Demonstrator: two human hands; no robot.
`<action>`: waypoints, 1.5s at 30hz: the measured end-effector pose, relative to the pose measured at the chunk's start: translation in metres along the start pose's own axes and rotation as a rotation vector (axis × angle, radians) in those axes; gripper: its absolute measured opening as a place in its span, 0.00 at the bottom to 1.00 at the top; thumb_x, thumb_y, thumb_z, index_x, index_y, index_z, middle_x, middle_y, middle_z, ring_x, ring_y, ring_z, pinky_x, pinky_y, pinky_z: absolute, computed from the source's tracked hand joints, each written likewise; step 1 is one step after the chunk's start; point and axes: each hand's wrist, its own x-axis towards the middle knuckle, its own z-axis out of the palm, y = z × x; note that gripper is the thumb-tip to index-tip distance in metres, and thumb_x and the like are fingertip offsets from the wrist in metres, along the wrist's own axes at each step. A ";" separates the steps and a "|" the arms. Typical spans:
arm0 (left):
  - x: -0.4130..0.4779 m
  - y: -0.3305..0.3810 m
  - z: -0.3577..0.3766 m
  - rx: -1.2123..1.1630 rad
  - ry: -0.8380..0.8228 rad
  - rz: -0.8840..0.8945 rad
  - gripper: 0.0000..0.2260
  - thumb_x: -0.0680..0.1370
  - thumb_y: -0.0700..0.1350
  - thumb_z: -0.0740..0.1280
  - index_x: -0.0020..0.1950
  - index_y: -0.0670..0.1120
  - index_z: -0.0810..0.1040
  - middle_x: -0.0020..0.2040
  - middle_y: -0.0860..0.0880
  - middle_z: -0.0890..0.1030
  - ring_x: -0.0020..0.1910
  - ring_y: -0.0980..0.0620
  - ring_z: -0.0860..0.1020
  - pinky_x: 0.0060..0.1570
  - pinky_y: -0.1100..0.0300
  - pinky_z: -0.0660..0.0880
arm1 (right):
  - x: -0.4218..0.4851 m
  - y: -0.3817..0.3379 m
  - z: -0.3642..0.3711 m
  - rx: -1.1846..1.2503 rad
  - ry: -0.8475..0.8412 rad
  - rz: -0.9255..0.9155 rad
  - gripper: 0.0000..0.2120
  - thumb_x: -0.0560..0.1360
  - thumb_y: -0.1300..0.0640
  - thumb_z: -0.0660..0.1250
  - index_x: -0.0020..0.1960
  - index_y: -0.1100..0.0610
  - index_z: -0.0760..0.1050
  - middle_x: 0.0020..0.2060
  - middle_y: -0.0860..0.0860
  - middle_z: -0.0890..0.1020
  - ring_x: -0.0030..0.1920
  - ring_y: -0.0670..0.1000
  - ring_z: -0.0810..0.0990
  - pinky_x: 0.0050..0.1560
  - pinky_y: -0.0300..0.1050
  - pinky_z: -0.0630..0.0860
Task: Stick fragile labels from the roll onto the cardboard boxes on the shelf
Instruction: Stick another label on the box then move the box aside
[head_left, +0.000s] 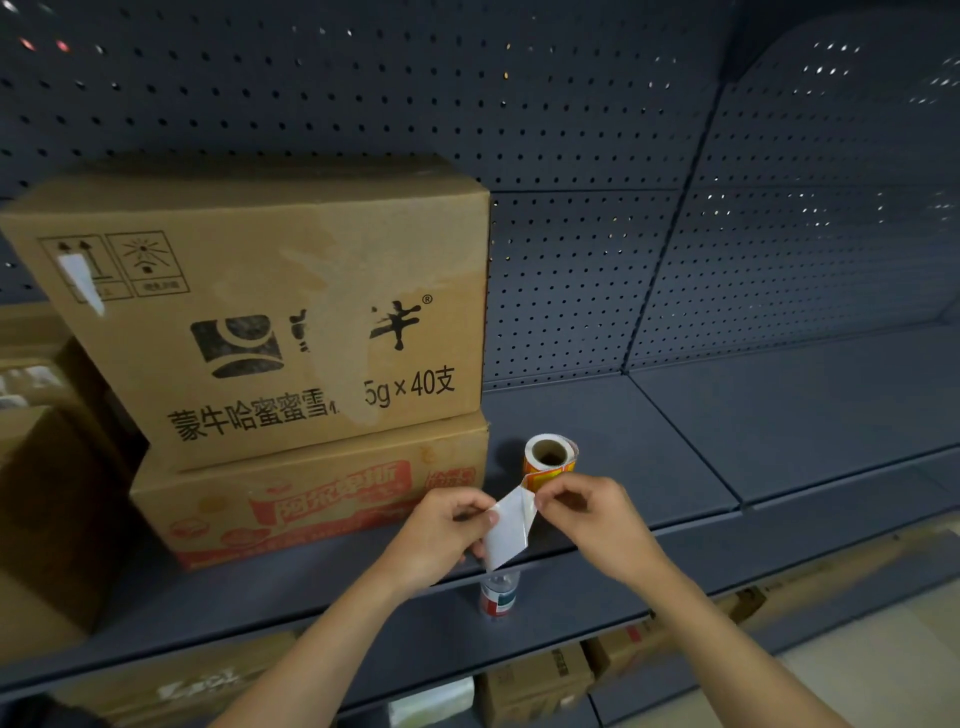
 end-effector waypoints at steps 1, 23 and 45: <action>0.000 0.000 -0.001 0.015 0.035 -0.003 0.06 0.82 0.39 0.66 0.50 0.41 0.84 0.37 0.47 0.83 0.31 0.57 0.77 0.31 0.68 0.70 | 0.001 -0.003 -0.003 0.030 0.030 0.020 0.09 0.75 0.61 0.72 0.39 0.49 0.83 0.39 0.43 0.86 0.43 0.42 0.83 0.49 0.39 0.76; -0.040 0.068 -0.026 -0.038 0.389 0.122 0.05 0.79 0.43 0.71 0.44 0.48 0.86 0.36 0.53 0.85 0.31 0.59 0.79 0.34 0.66 0.74 | -0.006 -0.087 -0.011 -0.051 0.404 -0.196 0.08 0.74 0.62 0.70 0.39 0.51 0.80 0.35 0.43 0.82 0.36 0.43 0.81 0.37 0.38 0.77; -0.075 0.123 -0.058 -0.108 0.525 0.303 0.06 0.74 0.33 0.73 0.43 0.43 0.87 0.37 0.49 0.86 0.35 0.58 0.82 0.37 0.67 0.77 | -0.012 -0.124 0.036 -0.406 0.387 -0.784 0.10 0.76 0.47 0.67 0.49 0.52 0.82 0.46 0.45 0.82 0.36 0.44 0.78 0.30 0.39 0.76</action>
